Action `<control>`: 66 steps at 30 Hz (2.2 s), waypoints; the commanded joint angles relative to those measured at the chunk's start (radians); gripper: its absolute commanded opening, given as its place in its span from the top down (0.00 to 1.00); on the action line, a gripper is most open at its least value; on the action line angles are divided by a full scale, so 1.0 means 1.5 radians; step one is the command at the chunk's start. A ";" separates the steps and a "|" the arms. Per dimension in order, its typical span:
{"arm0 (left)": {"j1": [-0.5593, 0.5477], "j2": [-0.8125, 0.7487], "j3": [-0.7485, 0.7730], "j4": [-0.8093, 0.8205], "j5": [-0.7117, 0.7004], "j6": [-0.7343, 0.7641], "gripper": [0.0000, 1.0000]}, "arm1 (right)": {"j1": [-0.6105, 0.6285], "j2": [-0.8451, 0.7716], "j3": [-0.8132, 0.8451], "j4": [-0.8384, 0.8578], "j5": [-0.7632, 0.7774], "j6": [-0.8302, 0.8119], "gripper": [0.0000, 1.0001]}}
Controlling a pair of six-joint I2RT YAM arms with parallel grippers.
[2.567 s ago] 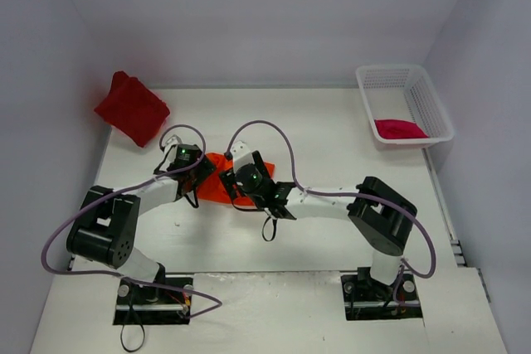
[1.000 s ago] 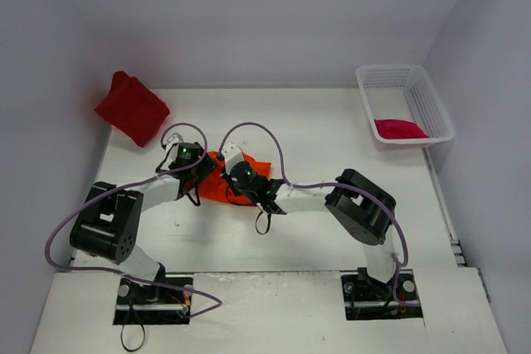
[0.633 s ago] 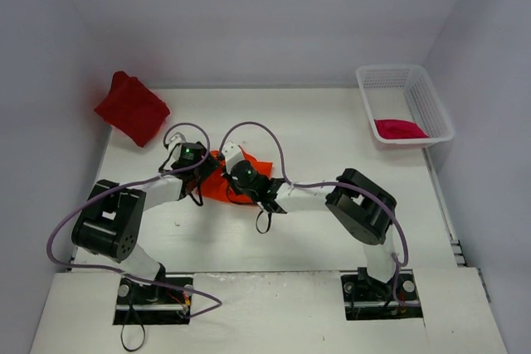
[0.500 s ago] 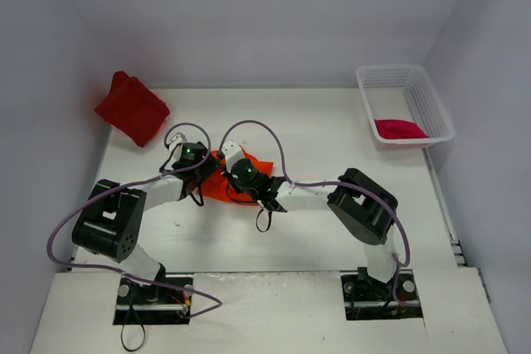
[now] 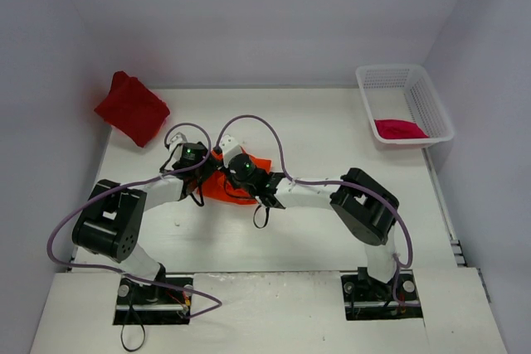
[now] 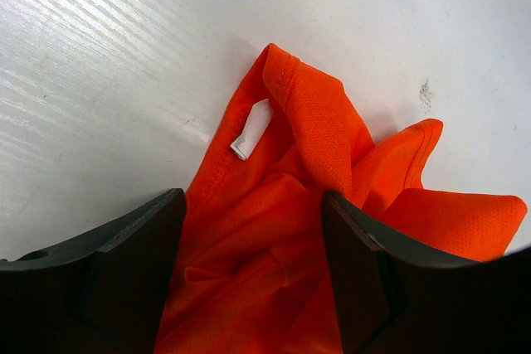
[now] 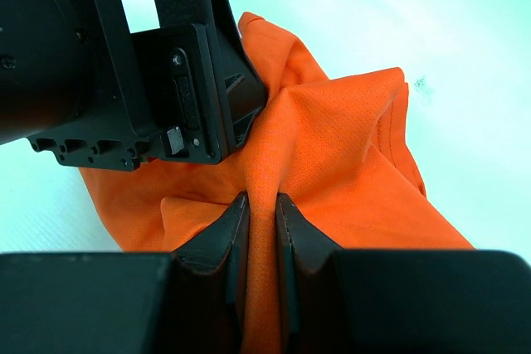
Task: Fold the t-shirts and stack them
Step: Smooth out wrinkles on the folded tshirt
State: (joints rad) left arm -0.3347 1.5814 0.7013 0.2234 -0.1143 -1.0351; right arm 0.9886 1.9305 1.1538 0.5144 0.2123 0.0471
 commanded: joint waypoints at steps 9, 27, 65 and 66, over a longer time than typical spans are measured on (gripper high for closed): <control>-0.010 0.020 -0.023 -0.066 0.019 -0.018 0.38 | 0.016 -0.032 0.041 0.036 0.003 0.008 0.95; 0.000 -0.056 0.021 -0.140 -0.006 0.006 0.38 | 0.028 -0.028 0.037 0.039 0.012 0.011 0.96; 0.031 -0.147 0.062 -0.187 -0.034 0.083 0.38 | 0.032 -0.010 0.019 0.067 -0.007 0.025 0.97; 0.033 -0.147 0.061 -0.187 -0.032 0.083 0.39 | 0.035 -0.011 0.021 0.064 -0.005 0.023 0.97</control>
State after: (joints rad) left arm -0.2993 1.3972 0.7933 -0.0574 -0.1402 -0.9199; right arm 1.0294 1.9308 1.1629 0.5289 0.2066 0.0776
